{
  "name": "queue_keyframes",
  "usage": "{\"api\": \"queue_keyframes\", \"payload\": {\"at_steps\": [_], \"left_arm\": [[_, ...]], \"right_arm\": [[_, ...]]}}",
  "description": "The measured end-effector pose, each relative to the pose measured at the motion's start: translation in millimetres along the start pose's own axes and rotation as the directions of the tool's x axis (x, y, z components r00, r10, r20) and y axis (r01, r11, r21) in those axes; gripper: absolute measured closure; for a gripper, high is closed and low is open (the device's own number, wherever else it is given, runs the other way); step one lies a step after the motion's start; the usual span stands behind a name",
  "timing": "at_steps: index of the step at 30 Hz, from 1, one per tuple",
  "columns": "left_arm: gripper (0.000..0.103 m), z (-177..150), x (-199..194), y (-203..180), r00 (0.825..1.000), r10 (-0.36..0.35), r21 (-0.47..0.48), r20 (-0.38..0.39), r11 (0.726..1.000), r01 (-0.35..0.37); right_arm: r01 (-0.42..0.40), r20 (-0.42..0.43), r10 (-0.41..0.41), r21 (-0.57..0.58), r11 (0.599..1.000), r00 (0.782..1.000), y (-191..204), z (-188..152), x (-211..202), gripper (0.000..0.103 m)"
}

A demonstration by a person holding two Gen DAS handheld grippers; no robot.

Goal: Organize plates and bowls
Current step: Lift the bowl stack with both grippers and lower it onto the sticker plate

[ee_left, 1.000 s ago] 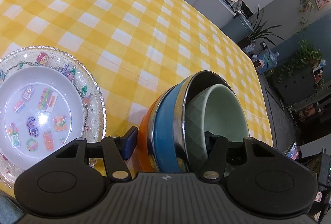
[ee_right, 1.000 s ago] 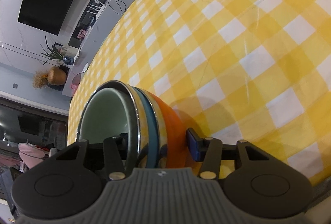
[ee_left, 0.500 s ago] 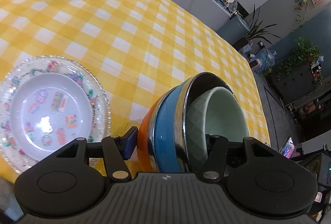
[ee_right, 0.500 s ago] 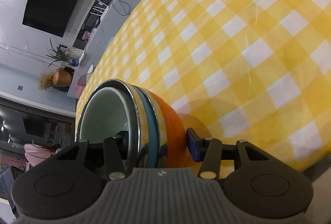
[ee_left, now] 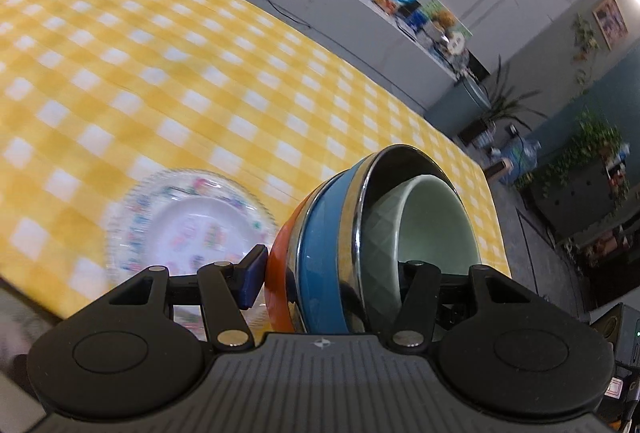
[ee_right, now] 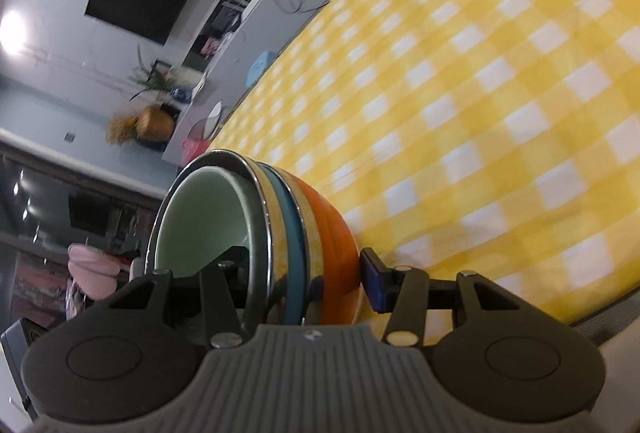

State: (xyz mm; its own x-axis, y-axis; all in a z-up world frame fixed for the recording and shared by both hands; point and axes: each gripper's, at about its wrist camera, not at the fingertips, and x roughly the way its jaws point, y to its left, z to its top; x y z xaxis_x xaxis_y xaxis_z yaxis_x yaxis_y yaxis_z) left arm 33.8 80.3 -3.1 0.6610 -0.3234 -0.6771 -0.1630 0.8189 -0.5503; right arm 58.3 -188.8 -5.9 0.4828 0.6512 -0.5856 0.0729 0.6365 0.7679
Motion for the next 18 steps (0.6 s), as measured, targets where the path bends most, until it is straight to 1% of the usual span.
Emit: {"api": "queue_keyframes", "payload": {"at_steps": [4, 8, 13, 18], "left_arm": [[0.040, 6.6, -17.7, 22.5, 0.999, 0.017, -0.044, 0.033, 0.999, -0.015], [0.040, 13.5, -24.1, 44.9, 0.999, 0.029, -0.098, 0.044, 0.995, -0.025], [0.040, 20.5, -17.8, 65.4, 0.999, 0.025, -0.147, 0.039, 0.989, -0.019], [0.040, 23.0, -0.9, 75.3, 1.000, 0.014, -0.187, 0.025, 0.982, -0.009]], "right_arm": [[-0.015, -0.035, 0.013, -0.042, 0.999, 0.999, 23.3, -9.8, 15.2, 0.055], [-0.016, -0.066, 0.010, -0.080, 0.997, 0.998, 40.8, -17.6, 32.5, 0.055], [-0.004, -0.091, -0.006, -0.106, 0.994, 0.996, 47.4, -16.7, 52.8, 0.055], [0.031, -0.093, -0.043, -0.122, 0.992, 0.995, 43.7, -5.6, 67.2, 0.055]]}}
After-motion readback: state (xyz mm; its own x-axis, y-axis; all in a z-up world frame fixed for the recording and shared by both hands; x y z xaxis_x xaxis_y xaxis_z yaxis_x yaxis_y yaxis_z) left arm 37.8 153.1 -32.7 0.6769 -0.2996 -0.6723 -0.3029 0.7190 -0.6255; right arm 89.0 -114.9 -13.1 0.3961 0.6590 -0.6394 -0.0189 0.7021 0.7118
